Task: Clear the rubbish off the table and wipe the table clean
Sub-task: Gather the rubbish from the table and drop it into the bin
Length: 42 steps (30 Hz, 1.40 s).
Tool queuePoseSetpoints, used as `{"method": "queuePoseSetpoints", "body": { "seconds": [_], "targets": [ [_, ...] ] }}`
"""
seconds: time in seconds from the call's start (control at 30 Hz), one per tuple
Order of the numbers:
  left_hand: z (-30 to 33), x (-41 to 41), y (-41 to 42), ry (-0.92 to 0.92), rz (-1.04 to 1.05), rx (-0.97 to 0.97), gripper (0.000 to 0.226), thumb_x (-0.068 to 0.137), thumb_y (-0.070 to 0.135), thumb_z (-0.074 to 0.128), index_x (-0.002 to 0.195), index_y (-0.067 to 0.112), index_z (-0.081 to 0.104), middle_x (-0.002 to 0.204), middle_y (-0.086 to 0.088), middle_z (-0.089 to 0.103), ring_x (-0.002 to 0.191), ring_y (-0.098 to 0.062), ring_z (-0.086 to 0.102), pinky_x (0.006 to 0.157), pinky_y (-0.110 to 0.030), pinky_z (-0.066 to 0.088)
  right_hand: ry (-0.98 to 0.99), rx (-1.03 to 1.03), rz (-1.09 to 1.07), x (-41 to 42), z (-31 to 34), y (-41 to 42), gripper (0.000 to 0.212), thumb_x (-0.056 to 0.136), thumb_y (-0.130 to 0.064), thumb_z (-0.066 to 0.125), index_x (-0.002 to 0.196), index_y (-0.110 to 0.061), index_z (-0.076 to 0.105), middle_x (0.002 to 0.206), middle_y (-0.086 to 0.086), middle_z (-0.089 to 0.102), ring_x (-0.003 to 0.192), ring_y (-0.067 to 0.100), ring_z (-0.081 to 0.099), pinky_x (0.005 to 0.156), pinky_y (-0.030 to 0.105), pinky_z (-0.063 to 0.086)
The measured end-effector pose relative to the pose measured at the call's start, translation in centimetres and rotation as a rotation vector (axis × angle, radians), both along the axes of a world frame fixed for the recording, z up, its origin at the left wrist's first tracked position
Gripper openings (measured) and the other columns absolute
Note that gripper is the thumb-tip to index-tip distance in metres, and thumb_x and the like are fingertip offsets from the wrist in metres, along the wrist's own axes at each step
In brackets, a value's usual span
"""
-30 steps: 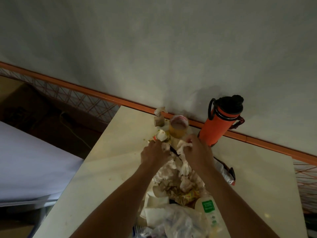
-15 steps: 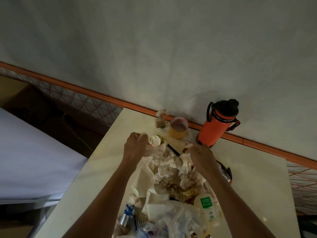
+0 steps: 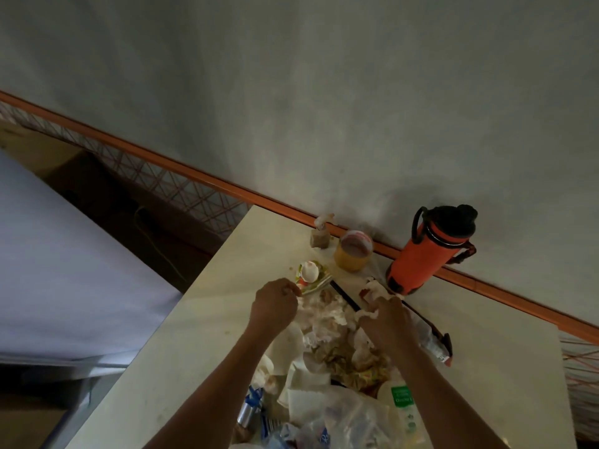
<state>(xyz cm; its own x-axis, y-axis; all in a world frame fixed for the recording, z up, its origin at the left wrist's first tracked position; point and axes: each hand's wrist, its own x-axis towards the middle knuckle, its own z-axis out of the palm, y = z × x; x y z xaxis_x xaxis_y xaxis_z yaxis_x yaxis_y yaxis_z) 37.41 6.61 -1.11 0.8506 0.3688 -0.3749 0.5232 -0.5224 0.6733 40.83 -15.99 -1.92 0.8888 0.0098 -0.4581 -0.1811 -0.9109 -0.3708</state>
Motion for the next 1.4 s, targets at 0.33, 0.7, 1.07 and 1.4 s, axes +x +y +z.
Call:
{"method": "queuePoseSetpoints", "body": {
  "seconds": [0.33,0.7,1.07,1.4],
  "targets": [
    [-2.4,-0.5,-2.9,0.173,-0.378,0.465,0.042,0.092,0.04,0.059,0.127,0.018,0.057,0.117,-0.006,0.049,0.106,-0.031,0.061,0.081,-0.042,0.052,-0.075,0.215,-0.116,-0.5,1.2,-0.6,0.024,0.081,-0.034,0.062,0.07,-0.021,0.046,0.079,0.002,0.05,0.08,0.025,0.051,0.067,0.037,0.04],
    [-0.1,-1.1,-1.1,-0.017,-0.214,0.244,0.022,0.092,0.028,0.049,0.112,0.021,0.055,0.102,-0.01,0.068,0.094,-0.036,0.064,0.076,-0.039,0.05,-0.393,0.487,-0.341,-2.1,5.7,-1.3,0.023,0.084,0.0,0.05,0.07,-0.015,0.038,0.062,0.0,0.041,0.056,0.017,0.036,0.05,0.029,0.029],
    [4.4,-3.3,0.7,-0.156,0.051,-0.176,0.032,0.079,0.027,0.043,0.065,0.027,0.072,0.07,0.004,0.072,0.064,-0.012,0.066,0.056,-0.031,0.055,-0.264,0.671,-0.529,-4.0,7.0,-3.3,0.016,0.086,-0.014,0.055,0.08,-0.016,0.069,0.072,0.003,0.068,0.066,0.022,0.057,0.061,0.031,0.042],
    [6.1,-7.0,-1.0,-0.068,0.076,-0.235,0.027,0.085,0.038,0.07,0.077,0.013,0.067,0.079,-0.011,0.072,0.066,-0.027,0.073,0.06,-0.046,0.063,-0.129,0.785,-0.711,-7.1,8.5,-4.8,0.036,0.073,0.006,0.07,0.061,-0.015,0.043,0.053,0.001,0.035,0.055,0.016,0.03,0.052,0.024,0.025]
  ]
}}
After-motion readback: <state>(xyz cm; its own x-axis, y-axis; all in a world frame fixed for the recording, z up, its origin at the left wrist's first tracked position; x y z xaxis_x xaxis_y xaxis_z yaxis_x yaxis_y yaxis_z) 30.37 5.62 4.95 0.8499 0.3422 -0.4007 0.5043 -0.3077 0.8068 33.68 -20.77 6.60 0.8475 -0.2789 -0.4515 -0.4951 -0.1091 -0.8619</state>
